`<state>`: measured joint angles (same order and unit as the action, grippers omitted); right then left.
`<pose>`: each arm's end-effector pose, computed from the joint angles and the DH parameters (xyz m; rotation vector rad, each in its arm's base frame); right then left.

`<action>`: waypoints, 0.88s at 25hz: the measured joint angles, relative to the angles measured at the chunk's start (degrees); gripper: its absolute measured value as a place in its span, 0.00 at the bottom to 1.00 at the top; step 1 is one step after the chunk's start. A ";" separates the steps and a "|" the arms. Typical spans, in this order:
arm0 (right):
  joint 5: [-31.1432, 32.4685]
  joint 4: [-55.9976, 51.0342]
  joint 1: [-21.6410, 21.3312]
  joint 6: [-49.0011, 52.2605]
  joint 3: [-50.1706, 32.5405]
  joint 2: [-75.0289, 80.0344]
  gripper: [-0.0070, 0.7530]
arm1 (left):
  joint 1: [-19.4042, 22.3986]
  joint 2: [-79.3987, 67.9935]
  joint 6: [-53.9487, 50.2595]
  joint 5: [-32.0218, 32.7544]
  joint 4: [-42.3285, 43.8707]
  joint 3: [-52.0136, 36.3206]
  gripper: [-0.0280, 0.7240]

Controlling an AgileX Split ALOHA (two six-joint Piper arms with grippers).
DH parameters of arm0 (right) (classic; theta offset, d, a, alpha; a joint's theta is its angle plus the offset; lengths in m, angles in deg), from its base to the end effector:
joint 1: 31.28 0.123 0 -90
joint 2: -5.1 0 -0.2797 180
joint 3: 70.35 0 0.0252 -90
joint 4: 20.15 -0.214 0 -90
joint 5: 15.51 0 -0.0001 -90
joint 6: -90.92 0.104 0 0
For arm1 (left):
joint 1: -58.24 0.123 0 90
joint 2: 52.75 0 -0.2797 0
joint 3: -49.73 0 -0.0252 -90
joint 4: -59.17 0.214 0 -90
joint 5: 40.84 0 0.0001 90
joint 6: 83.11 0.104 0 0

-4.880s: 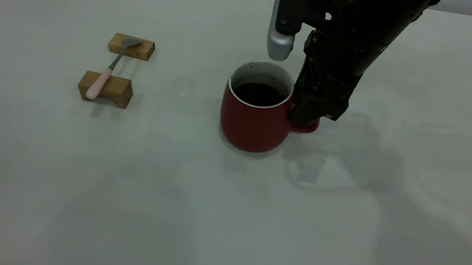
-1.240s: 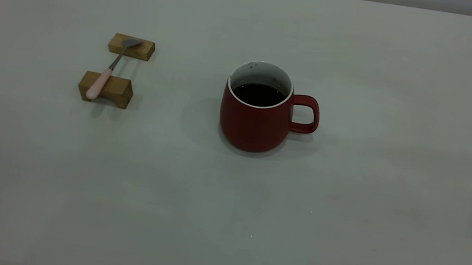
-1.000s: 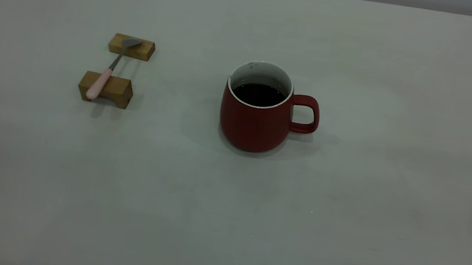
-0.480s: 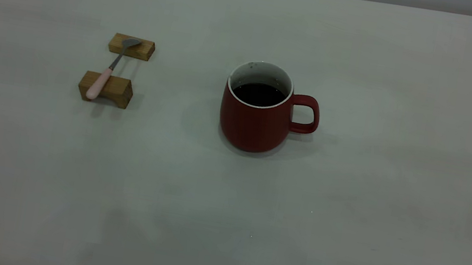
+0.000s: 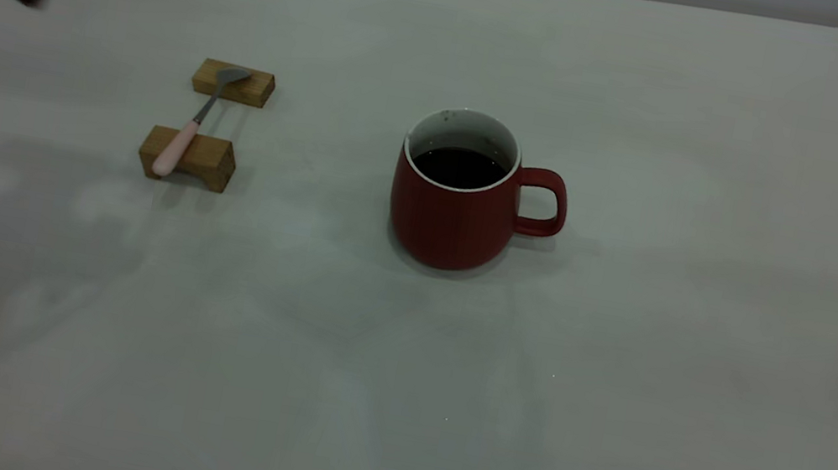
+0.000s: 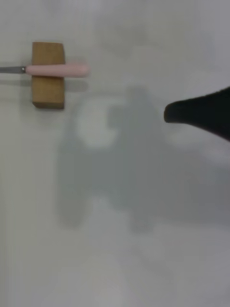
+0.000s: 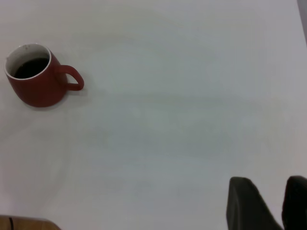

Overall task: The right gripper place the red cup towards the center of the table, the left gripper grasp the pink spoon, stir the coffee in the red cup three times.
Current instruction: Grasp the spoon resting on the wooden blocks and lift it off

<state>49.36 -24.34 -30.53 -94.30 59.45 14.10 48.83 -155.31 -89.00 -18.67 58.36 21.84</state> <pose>-0.0195 0.0066 0.2398 -0.1171 2.1601 0.0446 0.2838 -0.0476 0.1840 0.0662 2.6666 -0.0978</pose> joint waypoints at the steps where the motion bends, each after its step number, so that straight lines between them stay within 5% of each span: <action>1: 0.00 0.00 0.00 0.00 0.00 0.00 0.31 | -0.42 -2.93 -0.06 -1.15 0.00 1.11 0.93; 11: 0.00 0.00 0.00 0.00 0.00 0.00 0.31 | -4.28 -24.32 -2.28 -5.51 0.00 12.08 0.91; 22: 0.00 0.00 -0.05 0.00 0.00 0.00 0.31 | -4.39 -32.29 -3.78 -7.75 -0.06 15.20 0.83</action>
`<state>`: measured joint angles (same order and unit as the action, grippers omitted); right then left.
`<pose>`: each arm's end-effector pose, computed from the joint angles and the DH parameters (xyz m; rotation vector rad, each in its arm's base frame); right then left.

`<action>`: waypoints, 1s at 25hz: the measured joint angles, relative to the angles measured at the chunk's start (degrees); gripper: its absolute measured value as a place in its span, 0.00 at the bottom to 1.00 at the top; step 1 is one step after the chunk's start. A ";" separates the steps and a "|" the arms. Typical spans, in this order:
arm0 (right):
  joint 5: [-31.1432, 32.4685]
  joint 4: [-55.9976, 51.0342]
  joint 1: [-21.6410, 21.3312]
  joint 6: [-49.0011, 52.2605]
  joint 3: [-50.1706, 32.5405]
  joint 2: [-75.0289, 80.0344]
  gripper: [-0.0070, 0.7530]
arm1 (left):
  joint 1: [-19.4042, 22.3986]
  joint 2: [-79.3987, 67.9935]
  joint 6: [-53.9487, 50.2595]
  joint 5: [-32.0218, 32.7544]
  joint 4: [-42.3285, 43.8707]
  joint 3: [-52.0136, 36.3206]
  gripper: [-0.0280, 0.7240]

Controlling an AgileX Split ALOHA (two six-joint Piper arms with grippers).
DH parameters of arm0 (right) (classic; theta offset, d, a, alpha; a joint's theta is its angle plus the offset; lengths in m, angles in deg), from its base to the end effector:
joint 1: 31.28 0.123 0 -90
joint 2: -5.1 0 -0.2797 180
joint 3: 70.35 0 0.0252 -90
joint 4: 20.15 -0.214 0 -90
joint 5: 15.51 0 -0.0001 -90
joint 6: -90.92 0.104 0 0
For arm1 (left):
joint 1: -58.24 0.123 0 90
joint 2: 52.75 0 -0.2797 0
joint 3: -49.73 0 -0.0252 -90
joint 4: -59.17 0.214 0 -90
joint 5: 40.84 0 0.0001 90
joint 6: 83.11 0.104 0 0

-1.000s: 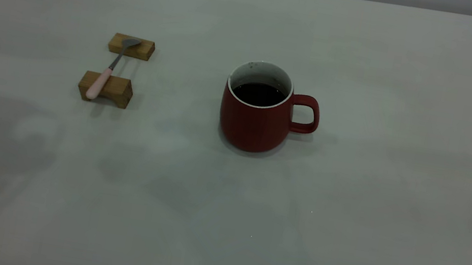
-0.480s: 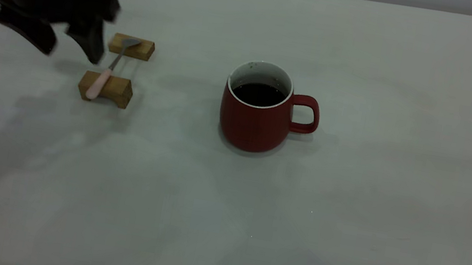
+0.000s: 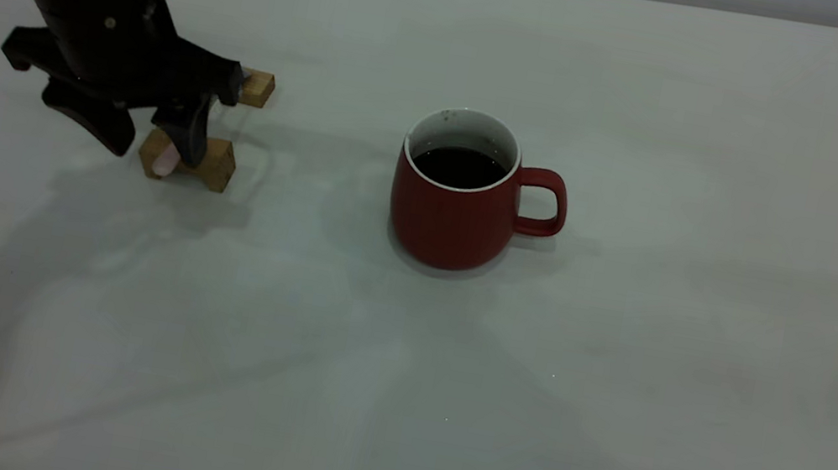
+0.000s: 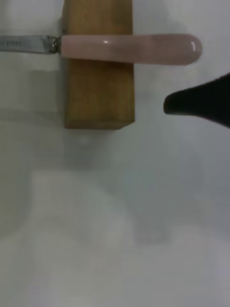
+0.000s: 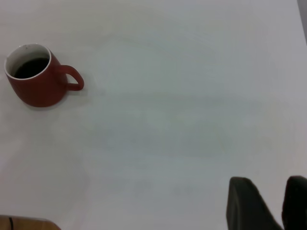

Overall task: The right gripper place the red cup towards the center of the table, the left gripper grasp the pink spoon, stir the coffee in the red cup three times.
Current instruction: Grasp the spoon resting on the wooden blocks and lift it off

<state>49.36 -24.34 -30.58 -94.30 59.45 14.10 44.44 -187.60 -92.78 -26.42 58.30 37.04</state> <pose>-0.0195 0.0066 0.2398 -0.1161 2.1601 0.0441 0.3548 -0.0876 0.0553 0.0821 2.8317 -0.0999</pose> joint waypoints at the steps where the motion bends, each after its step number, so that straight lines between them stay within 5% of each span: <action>1: 0.00 0.00 0.00 0.00 0.00 0.00 0.31 | 0.00 -0.41 0.00 -0.32 0.00 0.00 0.82; 7: 0.00 0.00 0.00 0.00 0.00 0.00 0.32 | 0.00 -1.79 0.00 -1.53 0.00 0.00 0.71; 15: 0.00 0.00 -0.05 0.00 0.00 0.00 0.32 | 0.00 -1.79 -0.82 -3.11 -0.16 0.00 0.27; 20: 0.00 0.00 -0.05 0.00 0.00 0.00 0.32 | 0.00 -1.53 -2.65 -2.67 -0.42 0.06 0.27; 25: 0.00 0.00 -0.05 0.00 0.00 0.00 0.32 | -0.74 4.34 -7.07 7.89 -5.93 4.25 0.27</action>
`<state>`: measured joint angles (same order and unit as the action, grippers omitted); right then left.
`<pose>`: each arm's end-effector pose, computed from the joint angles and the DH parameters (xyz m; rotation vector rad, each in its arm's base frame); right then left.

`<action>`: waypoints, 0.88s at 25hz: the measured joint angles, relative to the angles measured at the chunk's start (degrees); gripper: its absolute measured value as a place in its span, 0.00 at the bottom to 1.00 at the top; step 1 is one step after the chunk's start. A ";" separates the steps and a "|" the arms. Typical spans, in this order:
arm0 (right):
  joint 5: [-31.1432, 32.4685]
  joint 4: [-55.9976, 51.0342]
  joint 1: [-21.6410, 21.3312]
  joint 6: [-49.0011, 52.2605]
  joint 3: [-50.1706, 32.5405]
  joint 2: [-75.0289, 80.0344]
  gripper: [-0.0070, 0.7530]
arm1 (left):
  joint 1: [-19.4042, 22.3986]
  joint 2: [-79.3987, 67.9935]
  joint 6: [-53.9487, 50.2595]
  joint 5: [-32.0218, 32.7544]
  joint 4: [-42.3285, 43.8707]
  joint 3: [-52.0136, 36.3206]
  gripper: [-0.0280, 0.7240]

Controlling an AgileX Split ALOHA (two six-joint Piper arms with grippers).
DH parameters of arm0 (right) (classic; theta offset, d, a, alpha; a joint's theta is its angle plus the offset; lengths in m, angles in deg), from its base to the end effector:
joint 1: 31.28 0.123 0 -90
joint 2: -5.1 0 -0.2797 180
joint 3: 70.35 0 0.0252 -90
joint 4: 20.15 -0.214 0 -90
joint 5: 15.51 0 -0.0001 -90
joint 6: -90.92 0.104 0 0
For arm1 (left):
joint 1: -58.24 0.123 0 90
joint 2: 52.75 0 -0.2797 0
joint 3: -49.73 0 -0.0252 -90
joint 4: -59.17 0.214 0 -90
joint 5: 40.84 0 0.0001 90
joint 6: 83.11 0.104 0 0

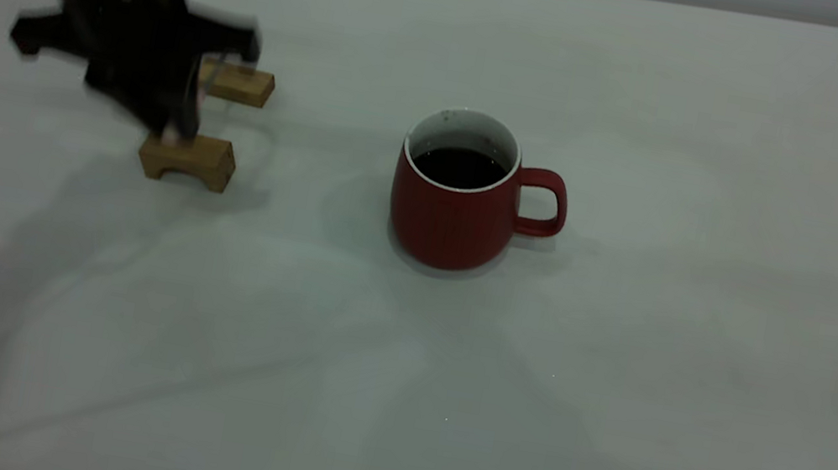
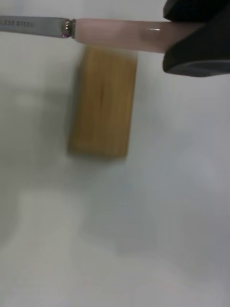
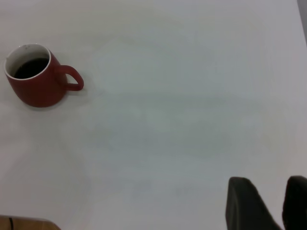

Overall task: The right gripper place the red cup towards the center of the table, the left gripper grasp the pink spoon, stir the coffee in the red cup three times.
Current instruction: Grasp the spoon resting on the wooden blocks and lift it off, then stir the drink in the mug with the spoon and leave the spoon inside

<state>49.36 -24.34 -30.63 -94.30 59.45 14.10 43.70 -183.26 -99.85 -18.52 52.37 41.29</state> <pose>-0.0195 0.0067 0.2398 -0.1152 2.1602 0.0436 0.3616 -0.0986 0.0925 -0.1995 2.8295 -0.2122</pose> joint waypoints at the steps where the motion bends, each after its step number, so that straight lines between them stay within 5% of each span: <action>1: 0.00 0.00 0.00 0.00 0.00 0.00 0.32 | -0.12 1.79 -2.34 3.07 -2.83 1.24 0.27; 9: 0.00 0.00 0.00 0.00 0.00 0.00 0.32 | -0.37 10.13 -25.51 26.72 -36.45 4.06 0.27; 14: 0.00 0.00 0.00 0.00 0.00 0.00 0.32 | -0.49 10.48 -30.14 32.45 -60.36 4.42 0.27; 22: 0.00 0.00 0.00 0.00 0.00 0.00 0.32 | -2.09 6.59 -35.38 33.10 -73.97 4.42 0.27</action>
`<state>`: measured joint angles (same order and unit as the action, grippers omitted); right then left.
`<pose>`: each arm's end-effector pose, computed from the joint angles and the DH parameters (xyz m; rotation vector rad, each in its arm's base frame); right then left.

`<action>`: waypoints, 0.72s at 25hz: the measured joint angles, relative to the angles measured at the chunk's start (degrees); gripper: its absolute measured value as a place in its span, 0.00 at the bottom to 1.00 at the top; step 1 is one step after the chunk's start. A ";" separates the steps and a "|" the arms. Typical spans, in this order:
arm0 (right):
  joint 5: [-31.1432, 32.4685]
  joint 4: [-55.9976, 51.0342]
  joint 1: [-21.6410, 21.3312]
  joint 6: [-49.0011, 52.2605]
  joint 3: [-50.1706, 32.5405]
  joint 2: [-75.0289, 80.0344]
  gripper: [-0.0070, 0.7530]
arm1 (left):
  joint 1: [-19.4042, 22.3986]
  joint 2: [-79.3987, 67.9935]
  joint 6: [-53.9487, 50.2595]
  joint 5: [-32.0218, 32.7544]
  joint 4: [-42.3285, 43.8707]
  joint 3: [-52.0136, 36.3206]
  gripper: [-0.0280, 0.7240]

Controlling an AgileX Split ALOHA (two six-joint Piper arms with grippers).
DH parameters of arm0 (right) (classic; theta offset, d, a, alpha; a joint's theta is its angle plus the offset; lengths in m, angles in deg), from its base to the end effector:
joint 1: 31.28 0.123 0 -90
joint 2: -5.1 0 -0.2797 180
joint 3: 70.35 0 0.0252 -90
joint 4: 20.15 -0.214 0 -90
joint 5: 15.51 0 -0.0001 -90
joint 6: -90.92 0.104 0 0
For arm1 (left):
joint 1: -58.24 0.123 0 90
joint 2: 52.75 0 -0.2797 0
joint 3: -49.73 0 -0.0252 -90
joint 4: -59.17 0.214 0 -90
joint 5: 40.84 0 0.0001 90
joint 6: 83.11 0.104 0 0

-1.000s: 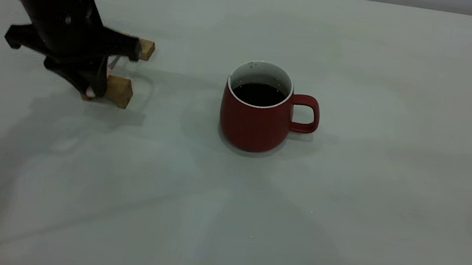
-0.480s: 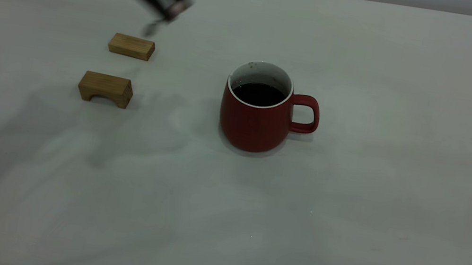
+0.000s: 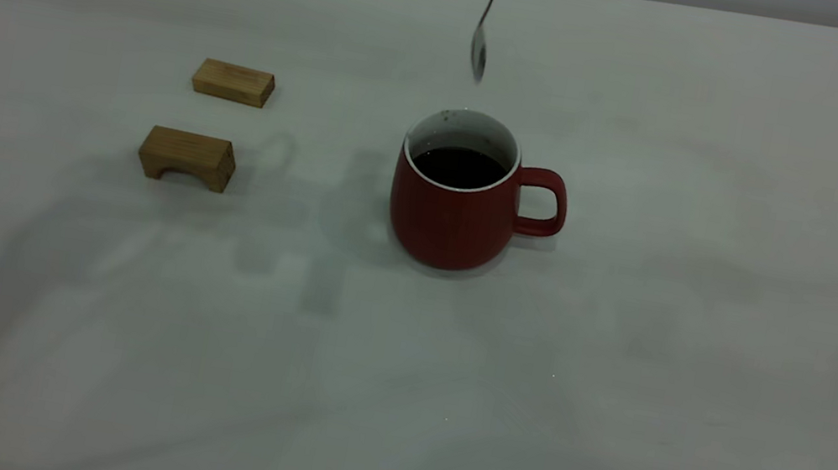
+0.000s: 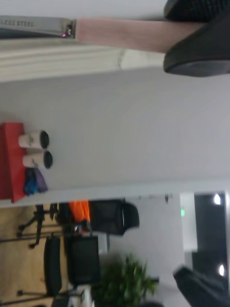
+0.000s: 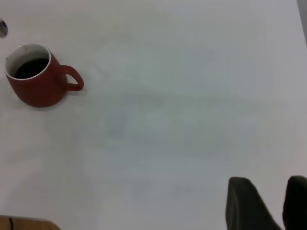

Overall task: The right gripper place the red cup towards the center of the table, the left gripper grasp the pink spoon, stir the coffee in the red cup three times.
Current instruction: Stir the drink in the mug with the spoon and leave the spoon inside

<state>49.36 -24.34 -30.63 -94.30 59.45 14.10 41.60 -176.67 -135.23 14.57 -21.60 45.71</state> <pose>-0.0195 0.0067 0.2398 -0.1152 2.1602 0.0436 0.3383 -0.1894 0.1963 1.5743 -1.6043 1.1038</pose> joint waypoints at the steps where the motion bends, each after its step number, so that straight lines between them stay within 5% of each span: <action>1: 0.00 0.00 0.00 0.00 0.00 0.00 0.32 | 0.00 -1.25 -0.08 -0.81 -0.56 0.00 0.27; 8: 0.00 0.00 0.00 0.00 0.00 0.00 0.32 | 0.00 -8.99 1.99 -4.71 -4.02 0.00 0.27; 18: 0.00 0.00 0.00 0.00 0.00 0.00 0.32 | 0.00 -17.65 22.97 -7.14 -17.05 0.30 0.27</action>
<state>49.36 -24.34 -30.63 -94.30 59.45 14.10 41.60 -194.32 -112.26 7.44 -38.65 46.01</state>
